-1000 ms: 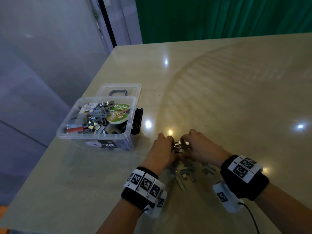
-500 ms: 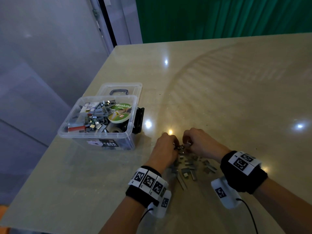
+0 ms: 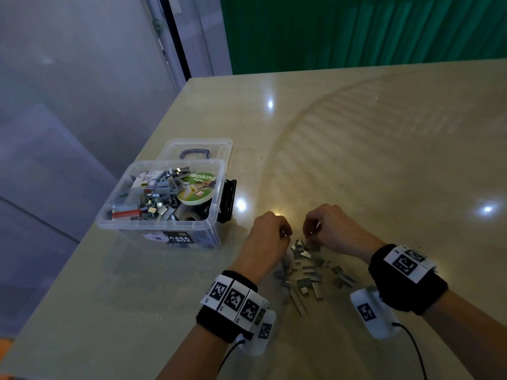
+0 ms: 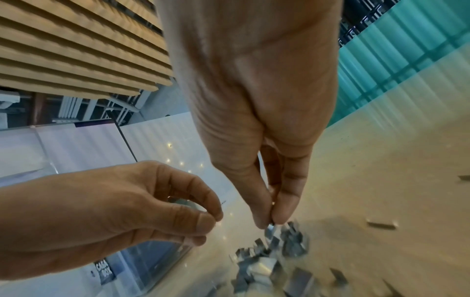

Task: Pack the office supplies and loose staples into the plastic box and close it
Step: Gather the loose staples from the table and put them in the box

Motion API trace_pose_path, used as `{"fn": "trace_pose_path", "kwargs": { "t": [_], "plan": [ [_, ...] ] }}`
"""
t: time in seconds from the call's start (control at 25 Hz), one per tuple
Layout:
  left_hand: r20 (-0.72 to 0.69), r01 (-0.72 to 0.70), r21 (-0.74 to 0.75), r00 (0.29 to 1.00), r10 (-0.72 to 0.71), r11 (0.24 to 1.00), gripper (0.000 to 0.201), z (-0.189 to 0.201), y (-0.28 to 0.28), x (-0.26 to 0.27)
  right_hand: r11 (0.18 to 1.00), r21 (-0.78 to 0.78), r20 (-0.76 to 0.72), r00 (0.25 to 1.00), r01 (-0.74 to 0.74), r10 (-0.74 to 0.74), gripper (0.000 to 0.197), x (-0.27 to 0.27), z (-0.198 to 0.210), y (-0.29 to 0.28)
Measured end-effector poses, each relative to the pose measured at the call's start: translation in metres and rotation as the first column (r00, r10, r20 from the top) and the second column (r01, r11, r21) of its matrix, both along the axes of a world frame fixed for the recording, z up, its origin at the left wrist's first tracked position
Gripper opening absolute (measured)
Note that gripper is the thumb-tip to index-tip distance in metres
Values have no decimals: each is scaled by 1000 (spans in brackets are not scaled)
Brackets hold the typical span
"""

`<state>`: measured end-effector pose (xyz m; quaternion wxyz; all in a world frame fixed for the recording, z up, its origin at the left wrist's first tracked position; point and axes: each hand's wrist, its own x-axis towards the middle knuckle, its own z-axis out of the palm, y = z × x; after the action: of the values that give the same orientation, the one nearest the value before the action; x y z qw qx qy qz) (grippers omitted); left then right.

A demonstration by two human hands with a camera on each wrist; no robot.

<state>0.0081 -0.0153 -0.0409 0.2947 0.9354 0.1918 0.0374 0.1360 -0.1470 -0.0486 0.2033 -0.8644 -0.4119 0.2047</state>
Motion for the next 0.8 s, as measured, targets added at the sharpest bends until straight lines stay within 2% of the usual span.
{"fn": "trace_pose_path", "kwargs": {
  "t": [0.24,0.48,0.64,0.8],
  "plan": [
    [114,-16,-45,993,21,999,15,51,13,-13,992,125,-23,999,-22,25,10,2,56,29],
    [305,-186,-40,933,190,982,11,105,77,-58,946,296,23,991,-132,132,15,-16,122,111],
    [331,-384,-32,867,372,923,6,119,141,-101,891,353,89,958,-287,273,14,-42,139,178],
    [267,-466,-43,847,460,884,6,110,175,-124,862,321,85,918,-393,387,8,-69,131,231]
  ]
}}
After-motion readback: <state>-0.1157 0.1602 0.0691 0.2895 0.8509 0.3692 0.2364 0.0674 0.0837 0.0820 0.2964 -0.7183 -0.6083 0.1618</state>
